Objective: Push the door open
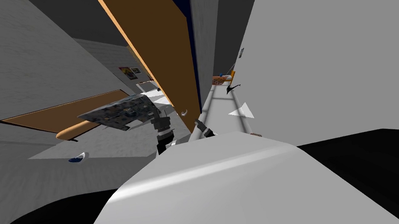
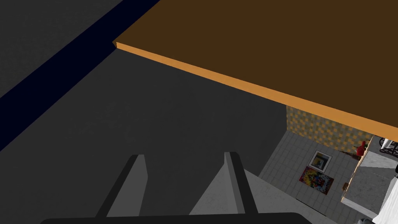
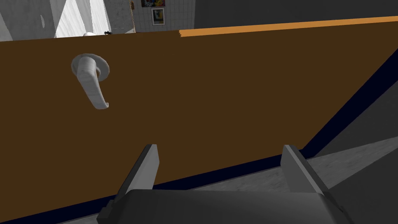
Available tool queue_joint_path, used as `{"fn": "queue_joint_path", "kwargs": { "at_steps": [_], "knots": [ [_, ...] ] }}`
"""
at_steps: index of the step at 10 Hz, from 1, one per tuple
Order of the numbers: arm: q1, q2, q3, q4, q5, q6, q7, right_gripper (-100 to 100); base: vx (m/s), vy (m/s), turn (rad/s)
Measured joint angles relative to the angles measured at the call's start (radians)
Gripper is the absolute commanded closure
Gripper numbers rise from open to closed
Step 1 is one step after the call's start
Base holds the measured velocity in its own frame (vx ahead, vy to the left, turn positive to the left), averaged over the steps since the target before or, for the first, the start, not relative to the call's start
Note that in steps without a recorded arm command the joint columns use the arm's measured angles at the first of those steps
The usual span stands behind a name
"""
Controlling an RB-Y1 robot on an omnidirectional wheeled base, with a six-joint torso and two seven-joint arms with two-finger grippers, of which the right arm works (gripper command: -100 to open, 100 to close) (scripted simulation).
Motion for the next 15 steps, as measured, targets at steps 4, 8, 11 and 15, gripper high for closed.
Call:
{"fn": "queue_joint_path", "kwargs": {
  "at_steps": [4, 8, 11, 15],
  "knots": [
    [-0.030, 0.001, 0.054, 0.080, -0.003, -0.010, -0.008, -100, 0.109, -0.010, 0.009],
    [-0.063, 0.001, 0.109, 0.157, -0.006, -0.016, -0.019, -100, 0.122, -0.012, 0.010],
    [-0.092, 0.002, 0.144, 0.225, -0.010, -0.028, -0.029, -100, 0.118, -0.008, 0.007],
    [-0.126, 0.000, 0.199, 0.297, -0.014, -0.030, -0.042, -100, 0.133, -0.020, 0.008]
  ]
}}
